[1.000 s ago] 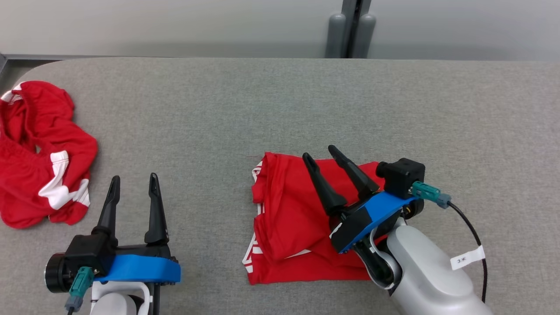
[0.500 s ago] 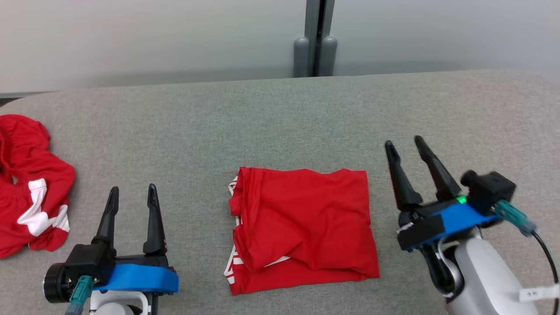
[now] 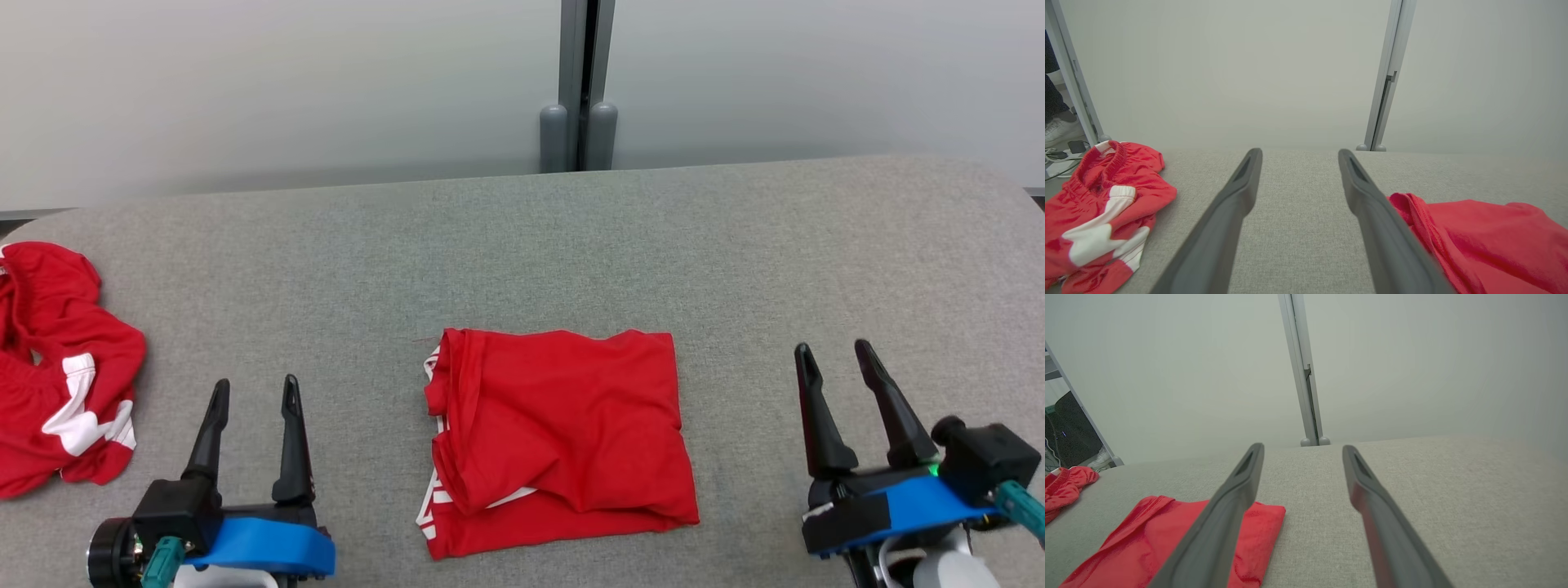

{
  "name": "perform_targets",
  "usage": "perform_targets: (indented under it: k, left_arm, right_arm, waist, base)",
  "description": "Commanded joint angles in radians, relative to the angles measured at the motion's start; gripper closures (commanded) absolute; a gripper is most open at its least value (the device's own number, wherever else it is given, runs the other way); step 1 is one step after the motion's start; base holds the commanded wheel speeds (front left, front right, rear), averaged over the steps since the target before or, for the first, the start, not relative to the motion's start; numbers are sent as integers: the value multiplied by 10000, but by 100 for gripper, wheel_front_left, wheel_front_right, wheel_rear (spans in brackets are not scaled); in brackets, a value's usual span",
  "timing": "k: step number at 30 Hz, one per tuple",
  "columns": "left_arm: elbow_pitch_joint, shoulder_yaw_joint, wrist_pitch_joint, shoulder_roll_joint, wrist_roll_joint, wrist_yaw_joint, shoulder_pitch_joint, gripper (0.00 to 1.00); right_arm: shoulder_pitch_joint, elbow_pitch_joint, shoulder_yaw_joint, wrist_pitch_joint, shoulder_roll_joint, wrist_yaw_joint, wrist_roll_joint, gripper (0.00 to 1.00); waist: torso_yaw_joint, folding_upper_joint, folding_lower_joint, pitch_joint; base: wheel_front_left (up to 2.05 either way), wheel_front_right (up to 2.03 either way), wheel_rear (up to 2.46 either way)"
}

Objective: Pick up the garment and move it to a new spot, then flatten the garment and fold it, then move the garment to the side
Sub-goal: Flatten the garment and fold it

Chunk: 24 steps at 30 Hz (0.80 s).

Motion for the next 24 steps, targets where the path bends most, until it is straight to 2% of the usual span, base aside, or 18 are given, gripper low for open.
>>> perform_targets:
  k: [1, 12, 14, 18, 24]
  left_arm:
    - [6, -31, -47, -13, 22, -12, 119, 0]
    - [119, -221, -47, -13, 90, 230, 245, 0]
    - [179, -371, -47, -14, 85, 120, 225, 0]
    - [340, -991, -47, -16, -35, -100, 32, 0]
    - [738, -2543, 339, -11, -211, -333, -120, 0]
  right_arm:
    - [281, -162, -105, 60, 97, 6, -108, 0]
    - [1089, -756, -427, 428, 370, 6, -467, 0]
    - [1103, -745, -443, 439, 375, 6, -442, 0]
    - [1056, -679, -468, 471, 375, 6, -311, 0]
    - [993, -596, -446, 490, 374, 6, -295, 0]
  waist:
    - [2, 0, 1, -27]
    - [119, 0, 1, -149]
    - [144, 0, 1, -170]
    - [216, 0, 1, -186]
    - [251, 0, 1, -176]
  base:
    - [0, 0, 0]
    - [0, 0, 0]
    - [0, 0, 0]
    - [0, 0, 0]
    - [0, 0, 0]
